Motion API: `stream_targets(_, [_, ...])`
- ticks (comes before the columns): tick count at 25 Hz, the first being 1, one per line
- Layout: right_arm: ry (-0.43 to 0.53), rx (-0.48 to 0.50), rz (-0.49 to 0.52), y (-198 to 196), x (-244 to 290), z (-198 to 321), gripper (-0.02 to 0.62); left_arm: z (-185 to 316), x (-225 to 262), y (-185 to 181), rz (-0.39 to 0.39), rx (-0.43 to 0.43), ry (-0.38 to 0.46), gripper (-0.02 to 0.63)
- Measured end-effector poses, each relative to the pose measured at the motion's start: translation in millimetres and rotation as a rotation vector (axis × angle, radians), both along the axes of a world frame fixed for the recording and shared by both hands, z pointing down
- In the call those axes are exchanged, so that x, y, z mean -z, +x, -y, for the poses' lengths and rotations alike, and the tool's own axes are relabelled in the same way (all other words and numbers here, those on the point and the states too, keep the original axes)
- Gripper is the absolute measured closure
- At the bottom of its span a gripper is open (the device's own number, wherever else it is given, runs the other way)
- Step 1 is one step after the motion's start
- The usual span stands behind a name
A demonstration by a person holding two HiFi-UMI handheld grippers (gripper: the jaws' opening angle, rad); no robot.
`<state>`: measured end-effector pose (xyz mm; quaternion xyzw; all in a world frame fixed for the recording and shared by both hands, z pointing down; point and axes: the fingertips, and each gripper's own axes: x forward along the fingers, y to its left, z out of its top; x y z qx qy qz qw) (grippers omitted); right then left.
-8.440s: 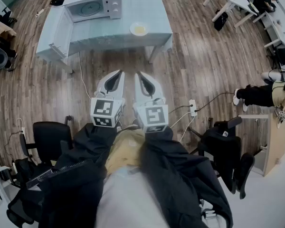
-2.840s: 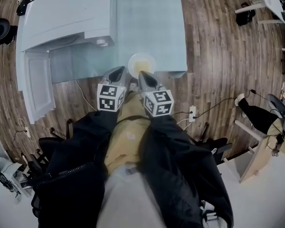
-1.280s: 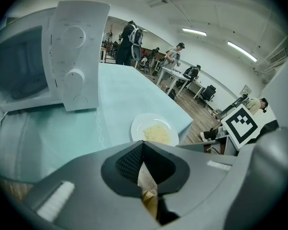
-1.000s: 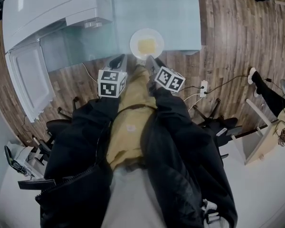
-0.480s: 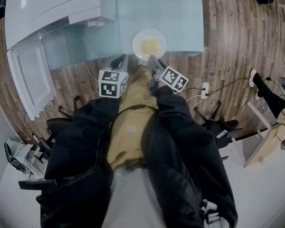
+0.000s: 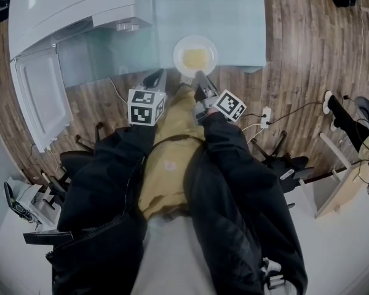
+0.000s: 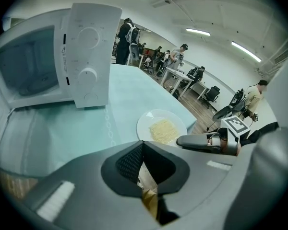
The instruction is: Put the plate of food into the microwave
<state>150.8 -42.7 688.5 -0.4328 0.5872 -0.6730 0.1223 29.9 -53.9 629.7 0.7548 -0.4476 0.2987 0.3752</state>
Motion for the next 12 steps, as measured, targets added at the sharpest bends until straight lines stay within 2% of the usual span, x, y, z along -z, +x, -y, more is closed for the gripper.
stream_targets(5, [0.009,-0.005,0.03,0.5,1.6,0.4,0.586,2.2,4.6,-8.1,0.0,0.015,0.016,0.611])
stream_targets(10, [0.124,0.062,0.061,-10.9,18.3,11.6,0.586,3.4,8.4,-21.7,-0.002,0.043,0.029,0.611])
stream_targets(12, [0.143,0.086,0.066,-18.6,24.8,13.9,0.586,4.2,11.2,-27.8,-0.005,0.059,0.033,0.611])
